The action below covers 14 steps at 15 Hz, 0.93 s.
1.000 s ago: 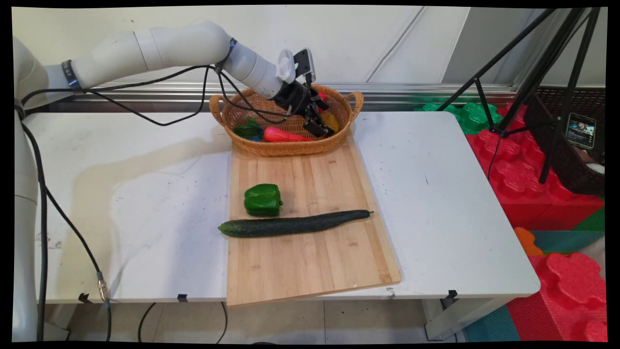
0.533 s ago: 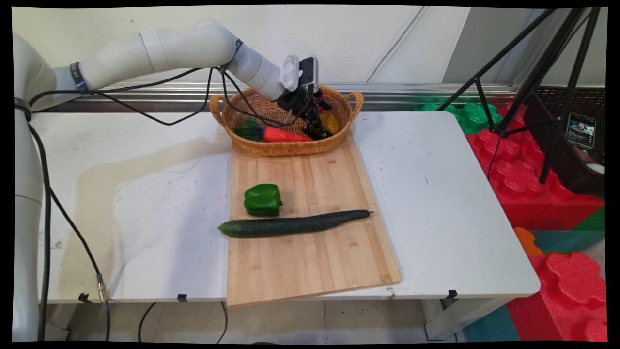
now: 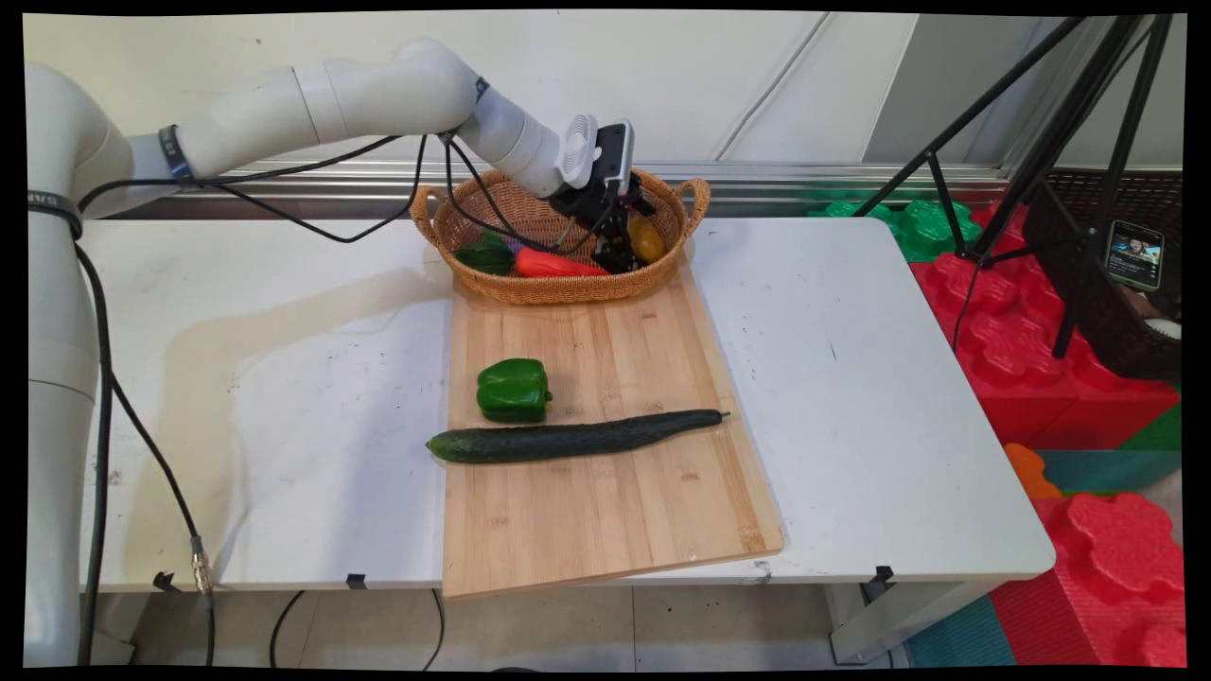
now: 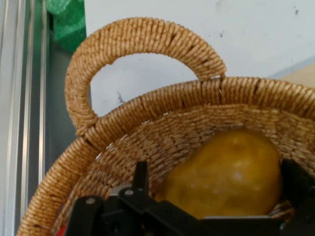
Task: Pick up the potato from the vegetable basket, then place the picked object on the cutting board
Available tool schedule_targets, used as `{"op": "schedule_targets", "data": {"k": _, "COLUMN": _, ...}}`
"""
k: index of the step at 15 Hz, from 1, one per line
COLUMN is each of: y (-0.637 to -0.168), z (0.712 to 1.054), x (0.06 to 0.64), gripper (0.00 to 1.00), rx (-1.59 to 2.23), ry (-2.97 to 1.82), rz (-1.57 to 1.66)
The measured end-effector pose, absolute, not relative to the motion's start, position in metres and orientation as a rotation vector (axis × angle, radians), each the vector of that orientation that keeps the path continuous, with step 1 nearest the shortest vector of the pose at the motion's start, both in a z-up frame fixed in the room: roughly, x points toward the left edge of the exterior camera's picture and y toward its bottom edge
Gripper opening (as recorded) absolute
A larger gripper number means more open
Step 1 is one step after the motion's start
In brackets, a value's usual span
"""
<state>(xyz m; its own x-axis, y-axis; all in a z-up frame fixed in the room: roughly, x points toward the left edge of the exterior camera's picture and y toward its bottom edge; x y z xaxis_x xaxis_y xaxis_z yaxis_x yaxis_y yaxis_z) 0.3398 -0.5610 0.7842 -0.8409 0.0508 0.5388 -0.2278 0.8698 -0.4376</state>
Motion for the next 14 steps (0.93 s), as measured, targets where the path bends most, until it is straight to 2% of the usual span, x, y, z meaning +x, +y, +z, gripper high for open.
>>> {"op": "schedule_targets", "data": {"k": 8, "y": -0.5654, "z": 0.7794, "x": 0.3355, "gripper": 1.0, "rx": 0.044, "ry": -2.523, "rz": 0.694}}
{"op": "schedule_targets", "data": {"k": 9, "y": -0.5656, "z": 0.7791, "x": 0.3352, "gripper": 0.0, "rx": 0.038, "ry": -2.525, "rz": 0.696}}
{"op": "schedule_targets", "data": {"k": 14, "y": -0.5648, "z": 0.7783, "x": 0.3338, "gripper": 0.0, "rx": 0.018, "ry": -2.53, "rz": 0.701}}
